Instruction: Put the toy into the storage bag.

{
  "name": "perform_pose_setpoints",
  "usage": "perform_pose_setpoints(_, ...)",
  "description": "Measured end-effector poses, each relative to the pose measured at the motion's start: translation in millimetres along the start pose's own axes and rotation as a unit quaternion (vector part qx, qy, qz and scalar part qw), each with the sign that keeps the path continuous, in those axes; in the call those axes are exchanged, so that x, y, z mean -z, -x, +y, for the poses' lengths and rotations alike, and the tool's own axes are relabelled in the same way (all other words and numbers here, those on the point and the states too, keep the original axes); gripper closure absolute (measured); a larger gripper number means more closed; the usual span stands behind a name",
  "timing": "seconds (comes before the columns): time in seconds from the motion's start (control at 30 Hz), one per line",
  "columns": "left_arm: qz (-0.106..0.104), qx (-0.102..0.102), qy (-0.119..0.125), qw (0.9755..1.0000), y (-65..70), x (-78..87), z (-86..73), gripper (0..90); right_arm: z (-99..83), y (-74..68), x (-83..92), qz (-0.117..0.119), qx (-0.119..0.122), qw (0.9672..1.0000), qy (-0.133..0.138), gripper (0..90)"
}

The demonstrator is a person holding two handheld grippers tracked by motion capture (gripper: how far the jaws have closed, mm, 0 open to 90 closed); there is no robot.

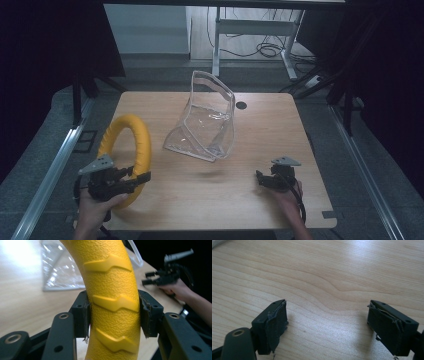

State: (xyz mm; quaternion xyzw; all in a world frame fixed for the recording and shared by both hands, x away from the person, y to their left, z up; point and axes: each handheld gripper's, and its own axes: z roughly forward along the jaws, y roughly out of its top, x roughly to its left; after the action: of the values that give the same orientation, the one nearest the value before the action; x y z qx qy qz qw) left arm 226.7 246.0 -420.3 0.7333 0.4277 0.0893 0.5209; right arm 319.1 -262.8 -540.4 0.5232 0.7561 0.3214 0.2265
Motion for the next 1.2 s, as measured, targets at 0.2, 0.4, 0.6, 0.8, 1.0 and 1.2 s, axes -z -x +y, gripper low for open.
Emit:
perform_pose_setpoints(0.2,0.008,0.000,0.039,0.9992,-1.4,10.8,1.3,50.3,0.1,0.1,-0.3,-0.001,-0.001,1.0000,0.001,16.8)
perform_pose_setpoints(0.4,0.005,-0.009,0.077,0.9970,5.4,18.6,4.5,50.2,0.1,0.1,-0.3,-0.002,-0.002,1.0000,0.001,16.8)
perform_pose_setpoints(0.6,-0.005,-0.014,0.105,0.9944,11.3,22.4,6.2,50.1,0.1,0.0,-0.3,-0.002,-0.001,1.0000,0.001,16.9)
perform_pose_setpoints(0.8,-0.004,-0.019,0.123,0.9922,15.5,27.4,7.9,50.1,0.1,0.0,-0.3,-0.002,-0.002,1.0000,0.001,16.9)
perform_pose_setpoints(1.0,-0.003,-0.025,0.137,0.9903,19.1,32.0,9.3,50.1,0.1,0.0,-0.3,-0.001,-0.002,1.0000,0.001,16.8)
perform_pose_setpoints(1.2,-0.002,-0.027,0.148,0.9886,23.8,34.3,12.0,50.1,0.1,0.0,-0.3,-0.002,-0.002,1.0000,0.001,16.9)
